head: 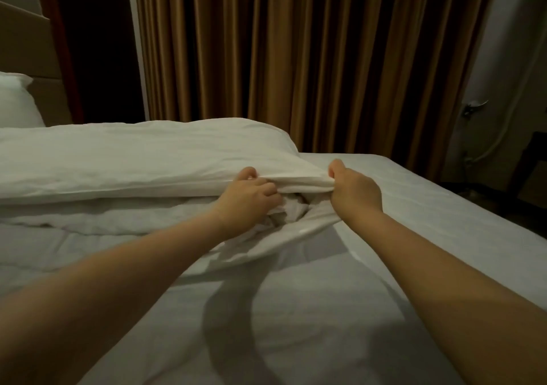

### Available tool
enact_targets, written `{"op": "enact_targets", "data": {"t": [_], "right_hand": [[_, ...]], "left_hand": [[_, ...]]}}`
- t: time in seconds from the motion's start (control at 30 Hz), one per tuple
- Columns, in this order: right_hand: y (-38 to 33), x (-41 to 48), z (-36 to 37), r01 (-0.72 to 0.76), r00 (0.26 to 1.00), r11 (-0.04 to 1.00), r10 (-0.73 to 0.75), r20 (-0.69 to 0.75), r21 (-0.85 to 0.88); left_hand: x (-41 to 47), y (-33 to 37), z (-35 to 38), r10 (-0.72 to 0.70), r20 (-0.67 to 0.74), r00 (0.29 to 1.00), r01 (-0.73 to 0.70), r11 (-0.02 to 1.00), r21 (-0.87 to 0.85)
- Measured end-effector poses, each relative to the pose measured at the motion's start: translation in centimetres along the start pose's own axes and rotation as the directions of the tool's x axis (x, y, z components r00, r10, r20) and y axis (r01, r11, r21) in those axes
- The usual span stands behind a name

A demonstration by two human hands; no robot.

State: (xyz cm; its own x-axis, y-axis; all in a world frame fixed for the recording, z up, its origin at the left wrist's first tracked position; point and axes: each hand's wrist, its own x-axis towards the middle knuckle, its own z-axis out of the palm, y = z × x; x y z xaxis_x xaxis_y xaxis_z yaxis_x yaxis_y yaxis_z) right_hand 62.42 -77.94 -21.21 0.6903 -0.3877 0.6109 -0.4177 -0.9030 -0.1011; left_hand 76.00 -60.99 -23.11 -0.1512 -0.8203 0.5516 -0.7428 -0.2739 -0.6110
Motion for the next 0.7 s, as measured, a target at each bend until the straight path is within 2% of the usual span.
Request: {"op": "enact_targets", "data": {"t": [0.07, 0.13, 0.2, 0.27, 0.3, 0.33, 0.37, 0.43, 0.5, 0.57, 0.63, 0.7], "right_hand": [[-0.3, 0.1, 1.1, -0.058, 0.998, 0.997, 0.056, 0.031, 0.041], [-1.7, -0.5, 2.4, -0.043, 0.999, 0.997, 0.043, 0.005, 0.070], [-3.1, -1.7, 3.4, 0.041, 0.981, 0.998, -0.032, -0.193, 0.044], [-4.8, -3.6, 4.1, 0.233, 0.851, 0.972, -0.183, -0.493, 0.043], [-5.4, -4.5, 4.9, 0.328, 0.796, 0.944, -0.252, -0.550, 0.042], [-5.8, -5.2, 5.8, 0.395, 0.784, 0.917, -0.310, -0.537, 0.047], [-5.8, -5.3, 6.7, 0.413, 0.801, 0.909, -0.334, -0.496, 0.054], [-5.9, -4.6, 7.9, 0.316, 0.900, 0.948, -0.289, -0.326, 0.032], [-6.3, -3.6, 7.8, 0.198, 0.976, 0.964, -0.211, -0.057, -0.179], [-7.3, -2.5, 7.1, 0.184, 0.975, 0.921, -0.127, 0.182, -0.344], [-8.2, -1.5, 7.4, 0.247, 0.929, 0.870, -0.088, 0.358, -0.427], [-9.0, -0.9, 6.7, 0.354, 0.892, 0.814, -0.146, 0.428, -0.460]], "left_hand": [[-0.7, -0.3, 0.0, -0.033, 0.051, 0.998, 0.038, 0.996, -0.087], [-0.8, -0.1, 0.0, -0.098, 0.048, 0.994, 0.104, 0.984, -0.144], [0.2, -0.1, -0.6, -0.169, 0.048, 0.984, 0.175, 0.966, -0.190], [1.5, -0.6, -1.3, -0.233, 0.140, 0.962, 0.258, 0.947, -0.194], [2.0, -1.2, -1.4, -0.255, 0.187, 0.949, 0.290, 0.939, -0.187], [2.3, -1.8, -1.4, -0.257, 0.230, 0.939, 0.302, 0.935, -0.187], [2.6, -2.4, -1.5, -0.251, 0.257, 0.933, 0.303, 0.934, -0.189], [2.8, -3.2, -1.6, -0.209, 0.286, 0.935, 0.265, 0.948, -0.176], [2.7, -3.3, -1.6, -0.158, 0.334, 0.929, 0.217, 0.965, -0.150], [2.6, -3.2, -1.3, -0.145, 0.340, 0.929, 0.202, 0.970, -0.138], [2.6, -3.2, -1.0, -0.151, 0.334, 0.930, 0.219, 0.960, -0.175], [2.7, -3.3, -1.0, -0.173, 0.330, 0.928, 0.253, 0.942, -0.219]]}}
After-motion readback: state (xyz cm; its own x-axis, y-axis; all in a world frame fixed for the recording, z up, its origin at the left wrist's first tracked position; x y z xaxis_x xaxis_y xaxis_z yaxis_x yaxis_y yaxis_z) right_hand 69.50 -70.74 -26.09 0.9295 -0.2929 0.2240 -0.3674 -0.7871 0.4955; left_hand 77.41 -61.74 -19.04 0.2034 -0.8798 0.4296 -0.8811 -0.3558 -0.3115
